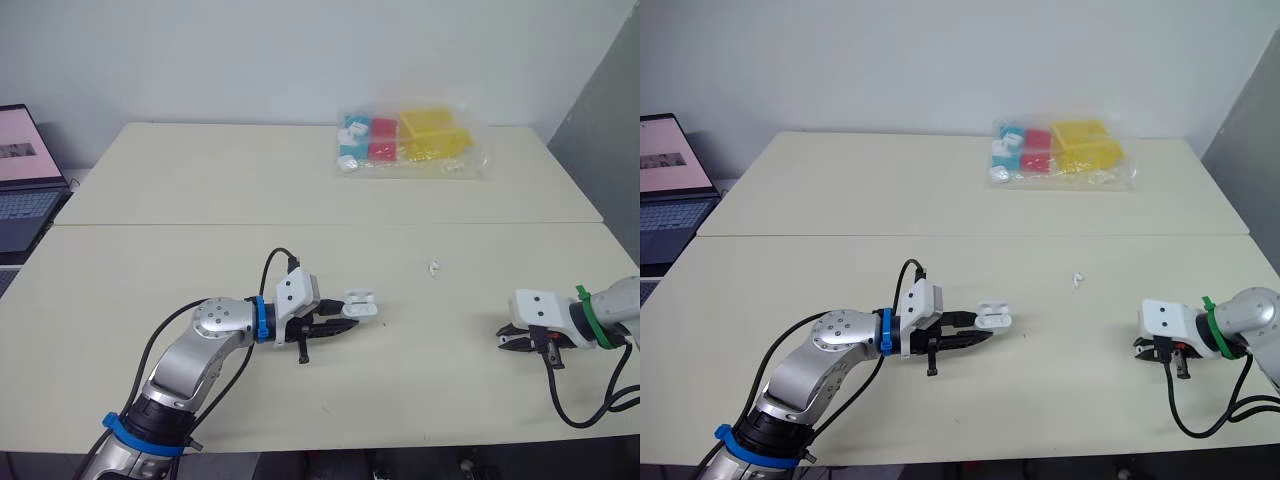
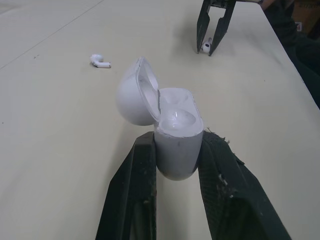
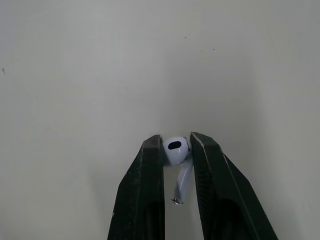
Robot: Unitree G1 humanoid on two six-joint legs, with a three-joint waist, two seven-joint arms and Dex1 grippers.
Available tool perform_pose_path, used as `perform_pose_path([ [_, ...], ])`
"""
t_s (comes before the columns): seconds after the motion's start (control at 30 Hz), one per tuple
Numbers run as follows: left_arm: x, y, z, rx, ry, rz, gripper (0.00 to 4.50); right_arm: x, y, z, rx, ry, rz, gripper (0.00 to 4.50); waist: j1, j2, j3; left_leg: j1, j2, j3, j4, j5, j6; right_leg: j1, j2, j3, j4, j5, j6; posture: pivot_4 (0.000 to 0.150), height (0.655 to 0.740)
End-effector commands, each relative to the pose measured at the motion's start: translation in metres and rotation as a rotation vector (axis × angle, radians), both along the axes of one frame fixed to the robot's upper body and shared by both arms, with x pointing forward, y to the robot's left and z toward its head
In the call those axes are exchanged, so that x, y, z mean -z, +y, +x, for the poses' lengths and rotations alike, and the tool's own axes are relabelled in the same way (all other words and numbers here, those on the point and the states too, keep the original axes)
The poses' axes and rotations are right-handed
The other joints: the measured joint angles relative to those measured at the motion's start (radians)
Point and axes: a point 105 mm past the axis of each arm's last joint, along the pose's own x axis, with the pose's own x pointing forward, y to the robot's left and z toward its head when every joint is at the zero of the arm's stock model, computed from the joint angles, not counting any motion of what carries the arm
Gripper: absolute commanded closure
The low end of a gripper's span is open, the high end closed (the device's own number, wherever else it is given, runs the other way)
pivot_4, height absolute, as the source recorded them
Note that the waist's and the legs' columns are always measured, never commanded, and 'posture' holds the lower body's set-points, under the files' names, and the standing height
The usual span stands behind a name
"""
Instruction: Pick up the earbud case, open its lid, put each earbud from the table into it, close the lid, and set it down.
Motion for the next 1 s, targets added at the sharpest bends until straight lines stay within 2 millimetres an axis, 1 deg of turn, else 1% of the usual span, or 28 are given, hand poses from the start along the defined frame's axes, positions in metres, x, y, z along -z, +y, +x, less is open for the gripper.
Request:
perform_pose_path([
  [0.03, -0.011, -0.003, -0.004, 0.015, -0.044, -0.024, 3.73, -0.003, -0.004, 0.002, -0.009, -0.005, -0.029, 4.09, 0.0, 0.0, 0.0, 0.0, 0.0, 0.0, 0.0, 0.0, 0.0, 0.0, 0.0, 0.0, 0.0, 0.0, 0.0, 0.15, 0.7358],
  [0.1, -0.011, -0.003, -0.004, 0.015, -0.043, -0.024, 3.73, -0.005, -0.001, 0.003, -0.009, -0.004, -0.008, 4.09, 0.0, 0.0, 0.0, 0.0, 0.0, 0.0, 0.0, 0.0, 0.0, 0.0, 0.0, 0.0, 0.0, 0.0, 0.0, 0.15, 0.7358],
  [0.17, -0.011, -0.003, -0.004, 0.014, -0.043, -0.023, 3.73, -0.007, 0.003, 0.003, -0.005, -0.003, 0.016, 3.34, 0.0, 0.0, 0.0, 0.001, 0.0, 0.0, 0.0, 0.0, 0.0, 0.0, 0.0, 0.0, 0.001, 0.0, 0.0, 0.15, 0.7358],
  [0.2, -0.011, -0.003, -0.004, 0.014, -0.043, -0.023, 3.73, -0.007, 0.003, 0.003, -0.011, -0.002, 0.009, 3.06, 0.0, 0.0, 0.0, 0.001, 0.0, 0.0, 0.0, 0.0, 0.0, 0.0, 0.0, 0.0, 0.001, 0.0, 0.0, 0.15, 0.7358],
  [0.37, -0.011, -0.003, -0.005, 0.015, -0.042, -0.02, 3.73, -0.011, 0.001, 0.005, -0.039, -0.036, -0.009, 1.3, 0.0, 0.0, 0.0, 0.0, 0.0, 0.0, 0.0, 0.0, 0.0, 0.0, 0.0, 0.0, 0.001, 0.0, 0.0, 0.15, 0.7358],
  [0.4, -0.01, -0.003, -0.005, 0.015, -0.041, -0.02, 3.73, -0.018, 0.003, 0.004, -0.042, -0.041, 0.007, 0.95, 0.0, 0.0, 0.0, 0.0, 0.0, 0.0, 0.0, 0.0, 0.0, 0.0, 0.0, 0.0, 0.001, 0.0, 0.0, 0.15, 0.7358],
  [0.5, -0.01, -0.002, -0.005, 0.012, -0.037, -0.02, 3.73, -0.037, 0.009, -0.001, -0.046, -0.042, 0.048, 0.94, 0.0, 0.001, 0.0, 0.0, 0.0, 0.0, 0.0, 0.0, 0.0, 0.0, 0.0, 0.0, 0.001, 0.0, 0.0, 0.15, 0.7358],
  [0.63, -0.01, -0.002, -0.005, 0.004, -0.037, -0.027, 3.73, -0.045, 0.011, -0.007, -0.026, -0.054, 0.017, 0.94, 0.001, 0.001, 0.0, 0.0, 0.0, -0.001, 0.0, 0.0, 0.0, 0.0, 0.0, 0.0, 0.001, 0.0, 0.0, 0.15, 0.7358],
  [0.67, -0.009, -0.003, -0.005, 0.003, -0.038, -0.028, 3.73, -0.046, 0.013, -0.008, -0.025, -0.054, 0.014, 0.94, 0.001, 0.001, 0.0, 0.0, 0.0, -0.001, 0.0, 0.0, 0.0, 0.0, 0.0, -0.001, 0.001, 0.0, 0.0, 0.15, 0.7358],
  [0.73, -0.01, -0.004, -0.006, 0.006, -0.043, -0.03, 3.73, -0.043, 0.016, -0.007, 0.044, -0.051, -0.025, 0.94, 0.0, 0.001, 0.0, 0.001, 0.0, -0.001, 0.0, 0.0, 0.0, 0.0, 0.0, 0.0, 0.001, 0.0, 0.0, 0.15, 0.7358],
  [0.8, -0.01, -0.005, -0.006, 0.006, -0.043, -0.031, 3.73, -0.041, 0.016, -0.004, 0.124, -0.068, -0.068, 0.94, 0.0, 0.002, 0.0, 0.001, 0.0, 0.0, 0.0, 0.0, 0.0, 0.0, 0.0, 0.0, 0.002, 0.0, 0.0, 0.15, 0.7358],
  [0.93, -0.008, -0.006, -0.006, 0.006, -0.044, -0.027, 3.73, -0.031, 0.022, -0.013, 0.171, -0.002, -0.107, 0.94, 0.001, 0.002, 0.0, 0.001, 0.0, -0.001, 0.001, 0.0, 0.0, 0.0, 0.0, 0.0, 0.002, 0.0, 0.0, 0.15, 0.7358],
  [1.0, -0.007, -0.007, -0.005, 0.007, -0.046, -0.026, 3.73, -0.027, 0.019, -0.014, 0.171, 0.002, -0.153, 0.94, 0.001, 0.002, 0.0, 0.001, 0.0, 0.0, 0.001, 0.0, 0.0, 0.0, 0.0, 0.0, 0.001, 0.0, 0.0, 0.15, 0.7358],
])
